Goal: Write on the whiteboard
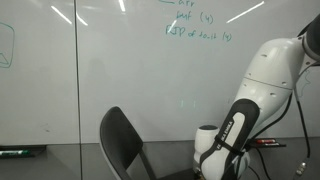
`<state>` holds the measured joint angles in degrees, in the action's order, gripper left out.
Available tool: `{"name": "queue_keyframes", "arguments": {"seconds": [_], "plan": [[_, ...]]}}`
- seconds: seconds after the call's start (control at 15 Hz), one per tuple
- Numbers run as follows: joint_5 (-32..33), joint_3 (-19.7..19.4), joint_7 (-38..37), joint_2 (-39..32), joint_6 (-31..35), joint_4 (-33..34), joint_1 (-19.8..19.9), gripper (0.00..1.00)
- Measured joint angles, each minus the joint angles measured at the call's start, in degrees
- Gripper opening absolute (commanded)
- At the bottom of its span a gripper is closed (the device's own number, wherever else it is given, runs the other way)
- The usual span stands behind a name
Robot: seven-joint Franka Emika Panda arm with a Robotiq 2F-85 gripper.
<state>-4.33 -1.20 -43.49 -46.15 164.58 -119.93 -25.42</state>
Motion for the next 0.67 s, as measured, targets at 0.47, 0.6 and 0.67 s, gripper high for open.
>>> {"name": "queue_keyframes", "arguments": {"seconds": [0.47, 0.6, 0.67], "plan": [[-0.2, -7.7, -5.8, -1.5, 3.8, 0.0, -8.8, 0.75], [-0.4, -9.1, -7.1, -1.8, 3.7, 0.0, -10.2, 0.68], [-0.4, -9.6, -7.5, -1.9, 3.7, 0.0, -10.6, 0.58]]}}
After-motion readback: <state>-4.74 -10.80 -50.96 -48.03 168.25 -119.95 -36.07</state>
